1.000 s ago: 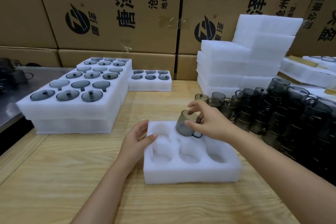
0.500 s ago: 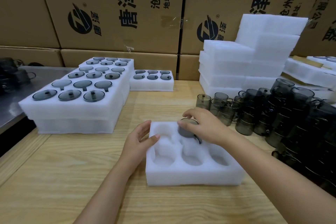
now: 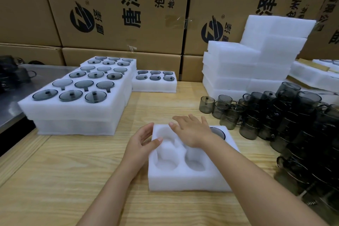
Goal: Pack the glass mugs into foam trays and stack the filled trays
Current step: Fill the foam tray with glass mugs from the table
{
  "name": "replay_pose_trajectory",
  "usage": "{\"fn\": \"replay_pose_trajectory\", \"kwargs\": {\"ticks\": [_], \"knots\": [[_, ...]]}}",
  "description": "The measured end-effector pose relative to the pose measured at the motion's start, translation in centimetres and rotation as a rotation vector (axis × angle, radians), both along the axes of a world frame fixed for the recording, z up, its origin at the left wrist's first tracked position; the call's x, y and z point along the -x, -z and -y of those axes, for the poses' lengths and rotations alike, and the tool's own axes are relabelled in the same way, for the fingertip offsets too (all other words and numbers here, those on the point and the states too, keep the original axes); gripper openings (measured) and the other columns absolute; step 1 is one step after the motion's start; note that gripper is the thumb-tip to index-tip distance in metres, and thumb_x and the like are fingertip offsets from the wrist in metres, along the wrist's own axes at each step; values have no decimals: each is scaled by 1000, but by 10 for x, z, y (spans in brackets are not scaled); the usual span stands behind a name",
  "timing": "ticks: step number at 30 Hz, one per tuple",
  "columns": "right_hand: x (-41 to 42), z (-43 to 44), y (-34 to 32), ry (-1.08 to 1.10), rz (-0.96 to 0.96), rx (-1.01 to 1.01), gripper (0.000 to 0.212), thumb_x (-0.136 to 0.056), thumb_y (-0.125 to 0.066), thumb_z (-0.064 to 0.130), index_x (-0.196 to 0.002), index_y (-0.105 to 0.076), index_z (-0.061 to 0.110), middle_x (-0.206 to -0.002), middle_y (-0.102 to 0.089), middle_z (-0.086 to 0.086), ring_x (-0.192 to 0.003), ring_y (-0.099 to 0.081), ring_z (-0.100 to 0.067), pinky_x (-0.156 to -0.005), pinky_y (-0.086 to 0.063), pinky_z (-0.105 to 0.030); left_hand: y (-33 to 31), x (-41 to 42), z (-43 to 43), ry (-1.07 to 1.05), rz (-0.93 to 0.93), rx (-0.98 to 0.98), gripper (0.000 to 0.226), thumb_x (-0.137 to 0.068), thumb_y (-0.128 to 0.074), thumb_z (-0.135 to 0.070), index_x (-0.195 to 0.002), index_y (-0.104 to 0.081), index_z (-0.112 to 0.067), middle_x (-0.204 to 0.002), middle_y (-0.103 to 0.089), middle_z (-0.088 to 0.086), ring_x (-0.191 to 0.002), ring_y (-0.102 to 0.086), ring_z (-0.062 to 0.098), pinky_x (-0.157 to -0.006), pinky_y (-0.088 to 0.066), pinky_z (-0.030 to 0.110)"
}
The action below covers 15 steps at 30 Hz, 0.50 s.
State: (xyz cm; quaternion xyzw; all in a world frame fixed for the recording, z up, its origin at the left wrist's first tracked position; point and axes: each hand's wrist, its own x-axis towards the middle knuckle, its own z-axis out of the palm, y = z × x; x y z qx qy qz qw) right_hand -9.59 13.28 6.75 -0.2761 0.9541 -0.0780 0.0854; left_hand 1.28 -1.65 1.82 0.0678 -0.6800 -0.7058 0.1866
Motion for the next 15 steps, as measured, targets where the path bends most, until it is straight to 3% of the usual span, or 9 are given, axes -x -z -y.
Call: {"fn": "replay_pose_trajectory", "kwargs": {"ticks": [4, 6, 8, 10, 11, 13, 15], "knots": [[-3, -1, -2, 2, -44, -35, 60, -94, -9, 62, -145, -25, 33, -151, -30, 4, -138, -25, -24, -109, -14, -47, -2, -2, 0, 5, 2, -3, 50, -80, -75, -6, -122, -55, -24, -119, -62, -13, -111, -56, -6, -81, -48, 12], [-4, -3, -5, -21, -9, 37, 57, -95, -13, 60, -134, -41, 30, -138, -45, 3, -130, -35, -21, -104, -21, -44, -3, -3, 0, 10, -1, -9, 51, -73, -79, -16, -118, -57, -27, -116, -63, -15, -109, -57, -8, -79, -48, 11], [-1, -8, -12, -9, 46, 350, 43, -98, -24, 53, -98, -55, 23, -100, -57, 4, -102, -51, -17, -87, -33, -37, -4, -3, 1, 8, -7, -16, 48, -70, -78, -19, -112, -59, -32, -113, -65, -16, -108, -58, -9, -77, -48, 10], [11, -20, -20, 172, -66, 660, 35, -98, -36, 40, -79, -53, 16, -79, -56, 1, -78, -53, -20, -67, -34, -32, -4, -2, 1, 6, -18, -27, 46, -68, -77, -19, -110, -61, -32, -111, -67, -17, -107, -59, -8, -77, -48, 9], [21, -31, -23, 299, -210, 659, 34, -97, -39, 35, -79, -56, 12, -82, -58, -5, -78, -54, -26, -63, -35, -32, -4, -2, 1, 7, -22, -27, 47, -66, -75, -20, -110, -61, -32, -111, -68, -16, -107, -60, -7, -77, -49, 10], [41, -57, -26, 493, -390, 469, 31, -95, -40, 28, -92, -62, 7, -101, -57, -14, -89, -56, -33, -67, -40, -33, -3, -2, 1, 7, -24, -30, 48, -64, -73, -22, -110, -61, -30, -111, -68, -14, -107, -60, -6, -78, -49, 11], [56, -78, -23, 548, -339, 227, 28, -93, -42, 24, -103, -60, 6, -112, -55, -14, -99, -56, -34, -74, -43, -35, -3, -2, 1, 7, -27, -36, 49, -63, -72, -21, -111, -61, -29, -113, -67, -13, -107, -60, -5, -78, -49, 12]]}}
